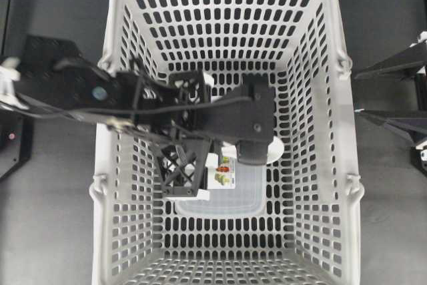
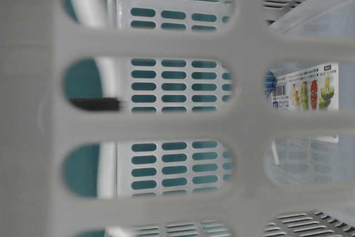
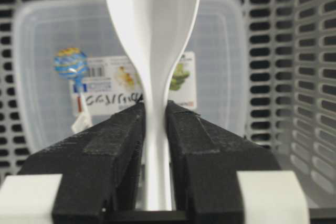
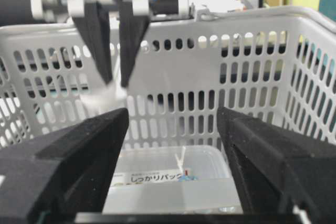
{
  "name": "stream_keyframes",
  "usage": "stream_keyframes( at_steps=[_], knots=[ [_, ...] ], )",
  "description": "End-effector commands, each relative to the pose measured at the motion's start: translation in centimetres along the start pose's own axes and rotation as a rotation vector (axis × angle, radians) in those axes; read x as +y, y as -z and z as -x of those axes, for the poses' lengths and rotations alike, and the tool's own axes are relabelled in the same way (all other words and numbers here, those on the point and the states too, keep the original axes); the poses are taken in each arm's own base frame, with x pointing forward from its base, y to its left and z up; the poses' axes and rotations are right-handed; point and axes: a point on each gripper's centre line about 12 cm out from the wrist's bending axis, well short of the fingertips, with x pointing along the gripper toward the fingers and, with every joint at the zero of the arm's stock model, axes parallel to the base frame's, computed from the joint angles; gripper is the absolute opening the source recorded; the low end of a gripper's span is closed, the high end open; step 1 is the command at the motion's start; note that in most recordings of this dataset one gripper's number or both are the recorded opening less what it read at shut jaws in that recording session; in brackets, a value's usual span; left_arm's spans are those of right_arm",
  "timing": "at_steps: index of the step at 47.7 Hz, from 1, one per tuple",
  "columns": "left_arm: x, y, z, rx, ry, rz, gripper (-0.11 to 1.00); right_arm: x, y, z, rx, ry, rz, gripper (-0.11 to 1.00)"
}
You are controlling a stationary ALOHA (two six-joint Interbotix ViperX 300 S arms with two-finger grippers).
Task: Pick up the chinese spoon from the shopping basket with the left arm.
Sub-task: 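Close the left gripper on the spoon handle, then lift the spoon slightly upward with the left gripper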
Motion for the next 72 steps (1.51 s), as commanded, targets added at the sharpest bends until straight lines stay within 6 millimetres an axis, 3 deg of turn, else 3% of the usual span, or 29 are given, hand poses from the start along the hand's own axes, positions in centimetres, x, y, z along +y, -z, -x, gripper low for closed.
stream_keyframes(
  at_steps=[1,72],
  knots=[
    [0.5,-1.6,4.1,-0.078,0.0,0.015,0.12,-0.1,-0.2,-0.1,-0.008,0.003,-0.003,0.66],
    [0.7,-2.0,3.3,-0.059,-0.007,0.019,0.12,0.0,-0.3,-0.1,-0.014,0.002,-0.005,0.66]
  ],
)
